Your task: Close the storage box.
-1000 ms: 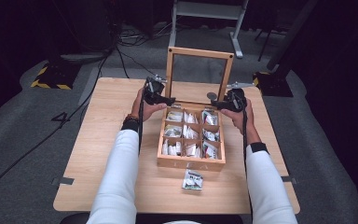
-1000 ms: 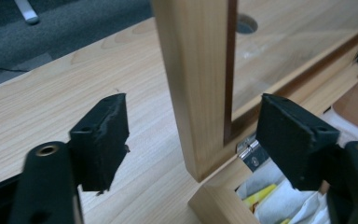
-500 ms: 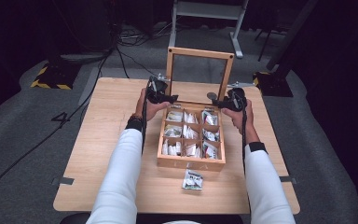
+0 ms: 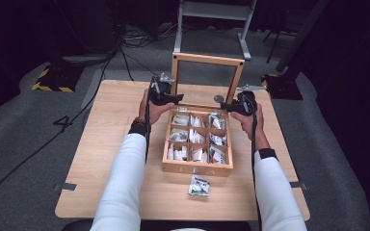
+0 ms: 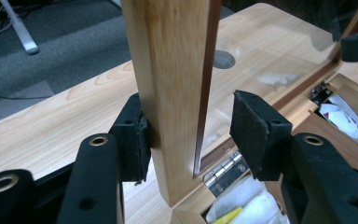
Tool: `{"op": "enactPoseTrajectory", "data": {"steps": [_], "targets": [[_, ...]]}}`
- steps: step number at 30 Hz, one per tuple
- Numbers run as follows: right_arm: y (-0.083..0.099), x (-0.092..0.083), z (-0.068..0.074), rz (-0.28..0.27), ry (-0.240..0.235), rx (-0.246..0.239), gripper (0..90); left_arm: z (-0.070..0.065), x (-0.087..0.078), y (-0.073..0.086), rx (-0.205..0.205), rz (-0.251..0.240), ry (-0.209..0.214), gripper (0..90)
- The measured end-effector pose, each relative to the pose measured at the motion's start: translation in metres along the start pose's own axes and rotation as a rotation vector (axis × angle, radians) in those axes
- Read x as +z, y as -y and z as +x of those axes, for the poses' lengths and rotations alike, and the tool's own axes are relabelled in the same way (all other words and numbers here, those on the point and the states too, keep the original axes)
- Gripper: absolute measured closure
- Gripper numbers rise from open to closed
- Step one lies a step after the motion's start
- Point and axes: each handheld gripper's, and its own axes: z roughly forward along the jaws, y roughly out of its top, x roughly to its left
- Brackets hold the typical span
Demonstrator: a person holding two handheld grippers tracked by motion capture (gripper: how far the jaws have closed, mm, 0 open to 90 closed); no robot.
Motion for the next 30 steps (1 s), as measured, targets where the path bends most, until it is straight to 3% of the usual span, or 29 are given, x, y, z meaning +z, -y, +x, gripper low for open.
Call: {"op": "enactPoseTrajectory", "data": {"steps": [9,16,21,30], "targets": [[-0.005,-0.013,0.007,-0.021,0.008,-0.019,52.6,-0.006,-0.011,0.001,0.065,-0.016,-0.011,51.6],[-0.008,-0.025,0.014,-0.056,0.019,-0.040,51.2,-0.014,-0.021,-0.001,0.085,-0.011,-0.033,52.7],[-0.007,-0.032,0.017,-0.076,0.007,-0.035,50.3,-0.019,-0.029,-0.002,0.105,-0.012,-0.042,52.7],[-0.004,-0.044,0.023,-0.099,0.006,-0.022,49.6,-0.027,-0.040,0.000,0.104,-0.028,-0.051,53.0]]}}
